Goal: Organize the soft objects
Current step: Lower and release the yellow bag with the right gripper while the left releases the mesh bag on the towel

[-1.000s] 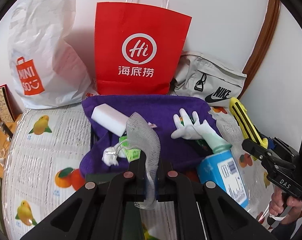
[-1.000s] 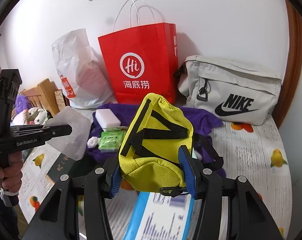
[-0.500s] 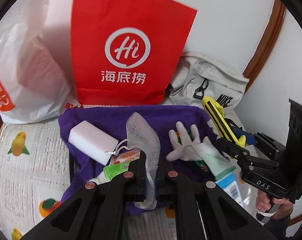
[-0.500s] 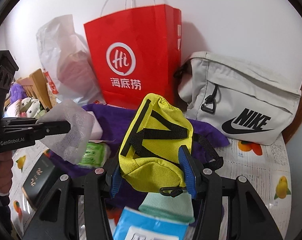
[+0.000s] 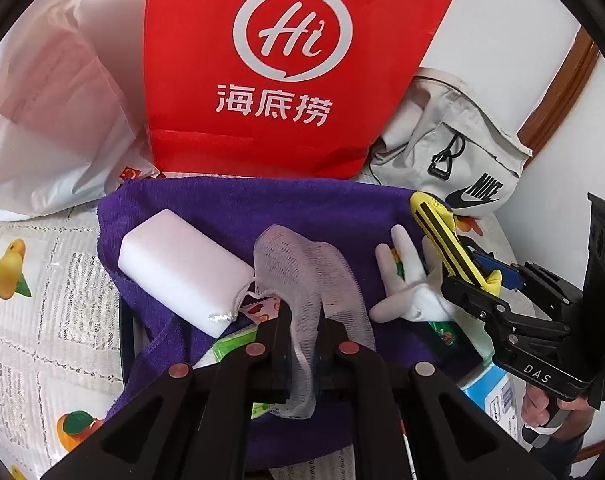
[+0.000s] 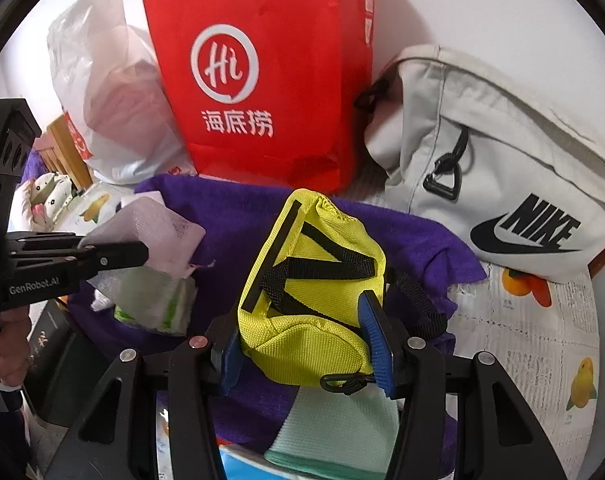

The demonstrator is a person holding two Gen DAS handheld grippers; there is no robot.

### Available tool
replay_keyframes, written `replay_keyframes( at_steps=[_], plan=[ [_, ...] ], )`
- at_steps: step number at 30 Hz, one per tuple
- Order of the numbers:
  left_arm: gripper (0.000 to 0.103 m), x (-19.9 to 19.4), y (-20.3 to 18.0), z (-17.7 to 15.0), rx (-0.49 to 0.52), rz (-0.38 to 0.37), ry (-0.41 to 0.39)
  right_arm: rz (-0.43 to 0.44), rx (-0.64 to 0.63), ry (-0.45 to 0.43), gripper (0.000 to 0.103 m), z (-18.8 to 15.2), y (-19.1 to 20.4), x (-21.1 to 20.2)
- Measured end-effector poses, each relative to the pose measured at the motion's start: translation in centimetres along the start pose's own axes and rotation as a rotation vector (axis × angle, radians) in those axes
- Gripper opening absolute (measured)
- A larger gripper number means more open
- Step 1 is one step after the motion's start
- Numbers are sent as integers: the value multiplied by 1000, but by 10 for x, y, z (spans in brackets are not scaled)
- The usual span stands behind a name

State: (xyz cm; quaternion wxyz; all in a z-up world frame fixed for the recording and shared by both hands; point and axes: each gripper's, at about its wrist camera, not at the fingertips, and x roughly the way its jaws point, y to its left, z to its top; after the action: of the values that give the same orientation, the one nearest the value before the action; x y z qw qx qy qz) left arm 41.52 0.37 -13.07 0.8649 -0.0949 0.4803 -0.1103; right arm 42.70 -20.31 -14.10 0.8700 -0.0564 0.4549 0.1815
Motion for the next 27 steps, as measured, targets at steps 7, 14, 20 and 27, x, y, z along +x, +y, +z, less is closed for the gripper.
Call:
replay_keyframes(
  at_steps=[7, 14, 20, 27],
  plan=[
    [11, 10, -1, 0, 15, 25, 25, 15, 19, 39, 54, -3, -5, 13],
    [14, 9, 1, -1, 9, 28, 29, 31, 35, 47, 55, -1, -6, 14],
    [17, 2, 3, -3, 7, 39, 27, 36, 36, 46, 56, -3, -4, 7],
    [43, -6, 7, -5, -10, 66, 21, 36, 44, 37, 70, -9, -4, -6]
  ],
)
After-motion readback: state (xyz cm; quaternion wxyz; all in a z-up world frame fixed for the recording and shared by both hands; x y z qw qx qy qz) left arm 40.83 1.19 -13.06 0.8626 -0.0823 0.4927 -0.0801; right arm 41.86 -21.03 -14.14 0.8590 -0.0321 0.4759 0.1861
